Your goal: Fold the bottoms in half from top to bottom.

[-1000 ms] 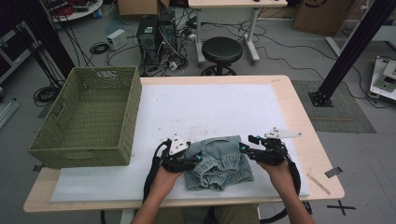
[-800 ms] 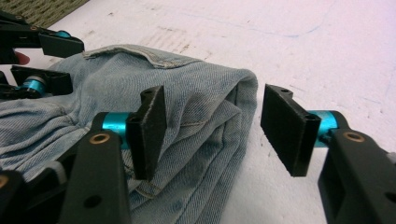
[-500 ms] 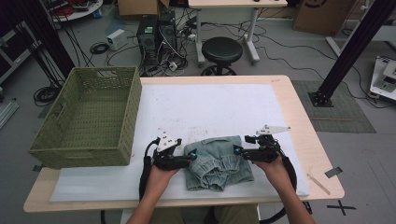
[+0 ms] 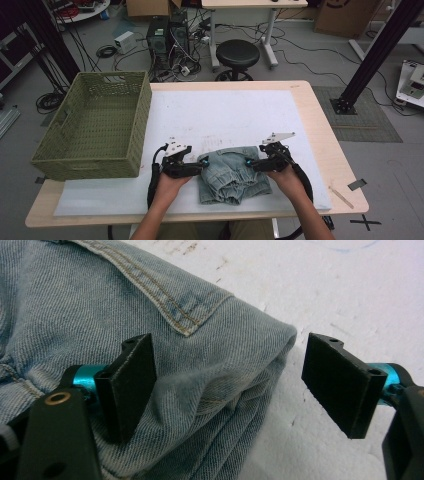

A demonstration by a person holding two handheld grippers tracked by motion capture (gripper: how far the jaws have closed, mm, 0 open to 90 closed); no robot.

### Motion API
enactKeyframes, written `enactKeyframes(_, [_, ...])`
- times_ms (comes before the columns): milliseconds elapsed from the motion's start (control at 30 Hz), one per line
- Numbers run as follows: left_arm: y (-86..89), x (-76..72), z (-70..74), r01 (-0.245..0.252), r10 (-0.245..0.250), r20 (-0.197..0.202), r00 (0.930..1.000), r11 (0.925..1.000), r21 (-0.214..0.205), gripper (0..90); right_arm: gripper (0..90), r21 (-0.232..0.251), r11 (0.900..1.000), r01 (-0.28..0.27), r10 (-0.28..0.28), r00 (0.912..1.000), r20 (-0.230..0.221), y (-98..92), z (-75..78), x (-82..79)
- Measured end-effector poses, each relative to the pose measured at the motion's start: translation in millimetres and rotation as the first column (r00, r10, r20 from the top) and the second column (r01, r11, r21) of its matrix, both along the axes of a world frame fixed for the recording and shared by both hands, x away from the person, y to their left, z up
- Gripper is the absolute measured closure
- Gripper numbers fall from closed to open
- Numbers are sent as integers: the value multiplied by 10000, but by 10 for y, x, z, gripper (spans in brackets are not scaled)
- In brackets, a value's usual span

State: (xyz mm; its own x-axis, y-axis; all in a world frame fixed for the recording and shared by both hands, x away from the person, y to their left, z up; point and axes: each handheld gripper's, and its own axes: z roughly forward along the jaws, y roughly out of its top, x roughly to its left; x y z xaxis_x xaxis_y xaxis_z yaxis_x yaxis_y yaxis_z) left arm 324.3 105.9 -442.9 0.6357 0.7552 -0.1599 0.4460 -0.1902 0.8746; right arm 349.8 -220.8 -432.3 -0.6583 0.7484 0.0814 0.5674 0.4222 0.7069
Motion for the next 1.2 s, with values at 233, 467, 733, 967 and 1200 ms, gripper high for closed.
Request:
enactKeyframes(233, [-4, 100, -58, 487, -483, -897, 9948, 9988, 24, 208, 338, 174, 9983, -554, 560, 9976, -409, 4, -39, 46])
enactKeyframes(467, [-56, 166, -95, 1314, -1361, -1658, 9767, 9906, -391, 393, 387, 513, 9963, -687, 725, 9946, -747, -32, -76, 79])
enactKeyframes(733, [-121, 174, -30, 1139, -1161, -1449, 9826, 9932, -230, 609, 697, 851, 9952, -482, 529, 9972, -536, -73, -94, 64])
enactKeyframes(967, [-139, 324, -25, 563, -598, -1124, 9919, 9978, -339, 634, 672, 564, 9984, -97, 110, 9997, -225, -5, -79, 113])
enactKeyframes(1200, [-146, 548, 8, -3, -7, -1018, 9948, 9999, -100, 632, 648, 280, 9991, 334, -333, 9994, -27, 95, -65, 339])
